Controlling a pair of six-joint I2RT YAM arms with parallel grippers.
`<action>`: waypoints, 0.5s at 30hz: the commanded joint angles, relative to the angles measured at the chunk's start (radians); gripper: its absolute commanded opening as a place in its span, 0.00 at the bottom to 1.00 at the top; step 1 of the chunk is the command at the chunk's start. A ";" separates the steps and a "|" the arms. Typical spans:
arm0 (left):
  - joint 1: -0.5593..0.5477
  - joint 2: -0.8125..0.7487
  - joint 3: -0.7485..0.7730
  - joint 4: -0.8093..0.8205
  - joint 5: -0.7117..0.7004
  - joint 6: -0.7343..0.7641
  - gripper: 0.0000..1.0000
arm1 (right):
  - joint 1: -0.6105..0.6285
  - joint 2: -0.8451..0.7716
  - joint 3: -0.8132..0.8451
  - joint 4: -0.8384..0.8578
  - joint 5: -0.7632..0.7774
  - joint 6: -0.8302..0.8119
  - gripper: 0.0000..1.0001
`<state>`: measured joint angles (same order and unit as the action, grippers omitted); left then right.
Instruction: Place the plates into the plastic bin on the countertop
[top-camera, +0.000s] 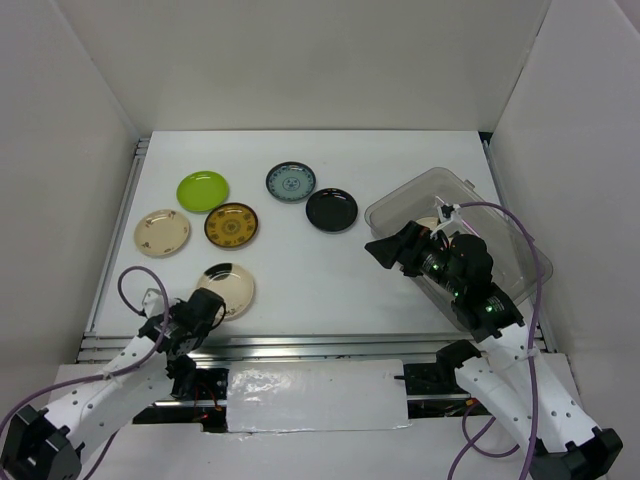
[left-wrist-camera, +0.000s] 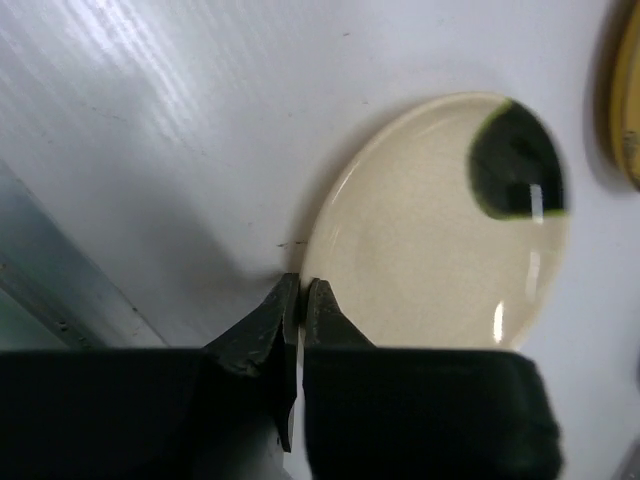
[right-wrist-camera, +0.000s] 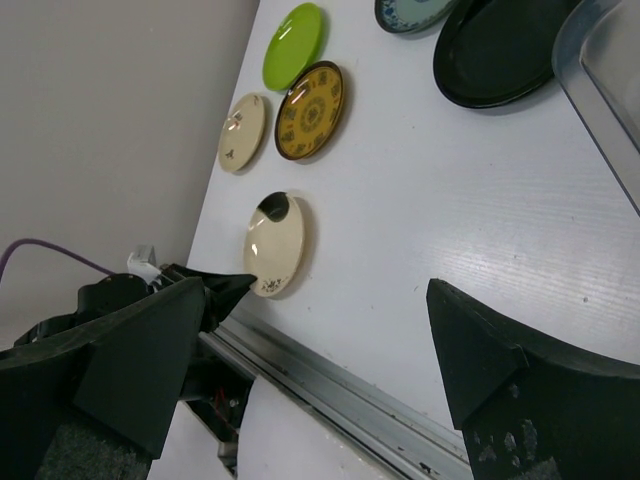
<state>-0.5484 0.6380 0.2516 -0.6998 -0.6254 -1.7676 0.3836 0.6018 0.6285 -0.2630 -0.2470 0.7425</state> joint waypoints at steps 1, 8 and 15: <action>0.008 -0.038 -0.025 -0.046 -0.011 -0.010 0.08 | 0.011 -0.005 -0.001 0.044 -0.001 0.003 1.00; 0.007 -0.127 0.078 0.020 0.030 0.259 0.00 | 0.035 0.035 -0.023 0.129 -0.052 0.029 1.00; 0.001 -0.130 0.098 0.464 0.393 0.646 0.00 | 0.243 0.242 0.008 0.258 -0.029 0.014 1.00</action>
<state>-0.5442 0.5064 0.3038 -0.5018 -0.4294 -1.3346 0.5510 0.7712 0.6079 -0.0982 -0.2932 0.7708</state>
